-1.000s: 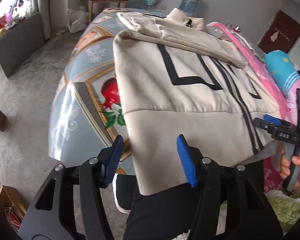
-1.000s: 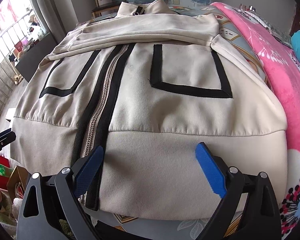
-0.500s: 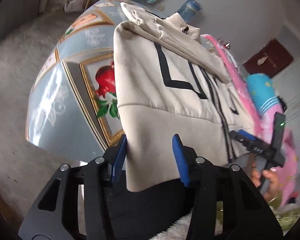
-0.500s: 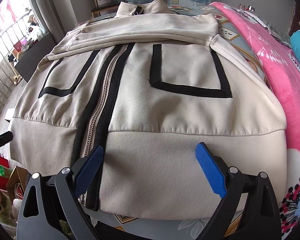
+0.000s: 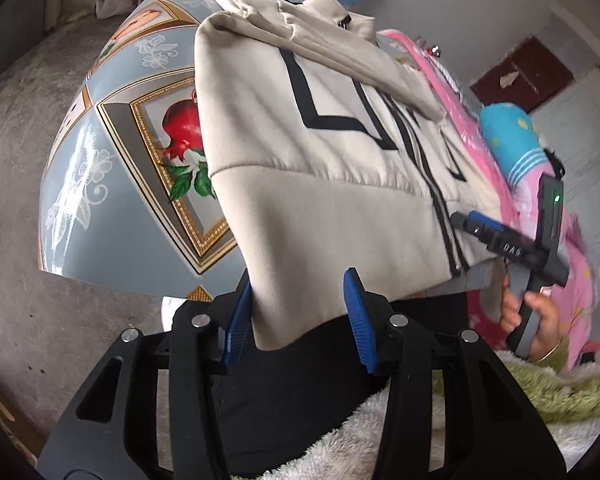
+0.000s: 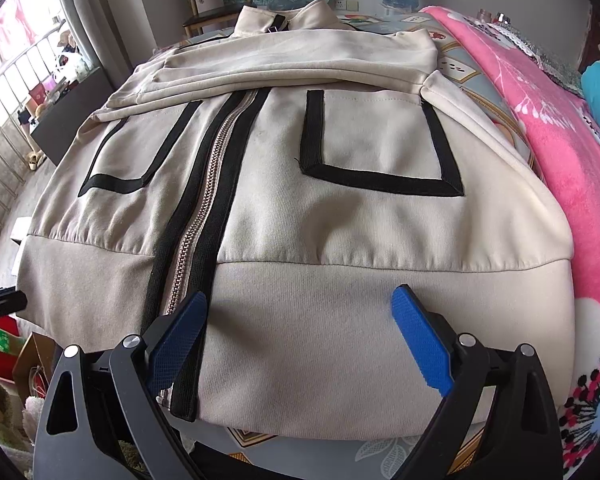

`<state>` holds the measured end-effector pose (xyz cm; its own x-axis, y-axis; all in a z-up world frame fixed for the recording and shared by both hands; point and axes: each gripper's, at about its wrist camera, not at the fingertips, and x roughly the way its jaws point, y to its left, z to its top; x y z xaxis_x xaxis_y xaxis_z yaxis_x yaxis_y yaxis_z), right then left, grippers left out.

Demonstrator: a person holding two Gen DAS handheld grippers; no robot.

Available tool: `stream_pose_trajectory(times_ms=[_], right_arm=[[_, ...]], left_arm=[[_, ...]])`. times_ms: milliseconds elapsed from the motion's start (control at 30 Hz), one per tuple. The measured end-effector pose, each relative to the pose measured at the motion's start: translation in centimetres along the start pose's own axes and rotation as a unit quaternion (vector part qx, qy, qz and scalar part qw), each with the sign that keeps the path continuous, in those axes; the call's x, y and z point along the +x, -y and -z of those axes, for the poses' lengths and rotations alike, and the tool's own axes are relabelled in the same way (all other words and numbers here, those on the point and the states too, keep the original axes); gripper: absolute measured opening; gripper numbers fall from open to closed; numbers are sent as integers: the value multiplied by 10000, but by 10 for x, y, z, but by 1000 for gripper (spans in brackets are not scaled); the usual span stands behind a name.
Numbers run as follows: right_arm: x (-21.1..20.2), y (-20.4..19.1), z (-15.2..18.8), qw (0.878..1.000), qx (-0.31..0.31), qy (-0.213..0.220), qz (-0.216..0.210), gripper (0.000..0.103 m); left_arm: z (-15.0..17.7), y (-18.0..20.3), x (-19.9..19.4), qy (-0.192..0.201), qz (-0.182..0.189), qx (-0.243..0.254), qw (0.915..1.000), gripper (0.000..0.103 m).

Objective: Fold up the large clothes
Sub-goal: 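Move the left gripper to the jacket hem hanging over the table edge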

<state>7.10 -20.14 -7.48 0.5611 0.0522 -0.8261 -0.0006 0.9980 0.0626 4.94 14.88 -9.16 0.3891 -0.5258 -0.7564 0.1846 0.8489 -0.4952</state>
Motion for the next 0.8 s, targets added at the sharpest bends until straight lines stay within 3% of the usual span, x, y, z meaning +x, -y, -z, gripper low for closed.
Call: stream_pose_trajectory(times_ms=[300, 567, 800], right_arm=[[-35, 42, 25, 9973, 621, 228, -308, 91], [-78, 111, 52, 9872, 1460, 535, 349, 83], [-60, 134, 52, 9831, 1734, 366, 453, 65]], left_arm=[[5, 4, -5, 45, -206, 106, 9997, 25], [6, 10, -9, 71, -251, 325, 9991, 24], [5, 11, -7, 8, -280, 406, 9988, 24]])
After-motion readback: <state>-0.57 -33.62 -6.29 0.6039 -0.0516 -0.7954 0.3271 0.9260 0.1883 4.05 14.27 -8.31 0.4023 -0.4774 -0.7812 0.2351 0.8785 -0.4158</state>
